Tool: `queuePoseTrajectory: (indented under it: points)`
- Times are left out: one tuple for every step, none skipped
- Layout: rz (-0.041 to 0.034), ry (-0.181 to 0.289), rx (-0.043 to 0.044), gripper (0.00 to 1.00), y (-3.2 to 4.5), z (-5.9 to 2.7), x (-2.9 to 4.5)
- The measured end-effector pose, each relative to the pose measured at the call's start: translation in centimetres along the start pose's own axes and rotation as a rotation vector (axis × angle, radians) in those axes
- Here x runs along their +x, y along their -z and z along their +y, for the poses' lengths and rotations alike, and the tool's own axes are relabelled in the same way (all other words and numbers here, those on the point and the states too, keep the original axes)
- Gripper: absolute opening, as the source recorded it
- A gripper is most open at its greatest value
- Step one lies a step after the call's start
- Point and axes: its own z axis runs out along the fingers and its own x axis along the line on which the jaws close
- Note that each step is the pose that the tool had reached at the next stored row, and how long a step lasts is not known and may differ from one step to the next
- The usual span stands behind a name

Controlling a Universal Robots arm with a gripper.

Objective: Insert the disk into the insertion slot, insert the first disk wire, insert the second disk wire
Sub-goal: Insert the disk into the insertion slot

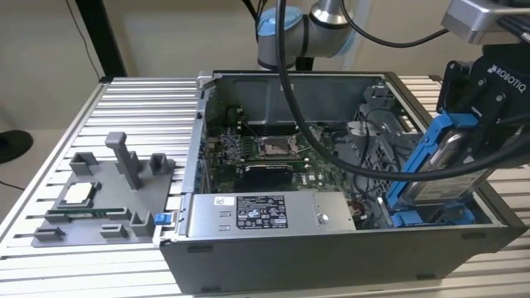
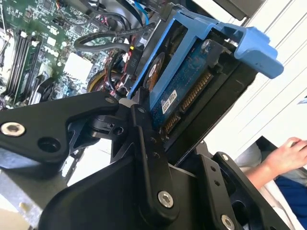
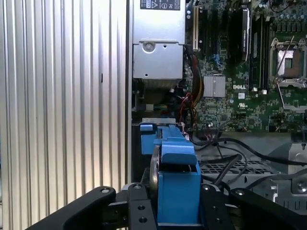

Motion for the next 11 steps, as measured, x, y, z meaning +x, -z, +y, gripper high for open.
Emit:
queuePoseTrajectory:
  points:
    - [-0.0019, 0.0, 0.0, 0.0, -0.11, -0.01, 0.0]
    - [-0.0039, 0.0, -0.0001, 0.0, -0.21, -0.01, 0.0]
    - [-0.0063, 0.0, -0.0001, 0.0, -0.32, -0.02, 0.01]
    - [-0.0087, 0.0, -0.0002, 0.0, -0.44, -0.02, 0.01]
    - [-0.011, 0.001, -0.0002, 0.0, -0.56, -0.03, 0.01]
    - [-0.0131, 0.001, -0.0002, 0.0, -0.68, -0.03, 0.02]
    - [-0.0152, 0.001, -0.0003, 0.0, -0.81, -0.04, 0.02]
    - [-0.0173, 0.001, -0.0003, 0.0, -0.96, -0.04, 0.02]
    - [-0.0195, 0.001, -0.0003, 0.0, -1.13, -0.05, 0.03]
    - [-0.0209, 0.001, -0.0005, 0.0, -1.27, -0.05, 0.03]
    - [-0.0226, 0.001, -0.0006, 0.0, -1.43, -0.06, 0.04]
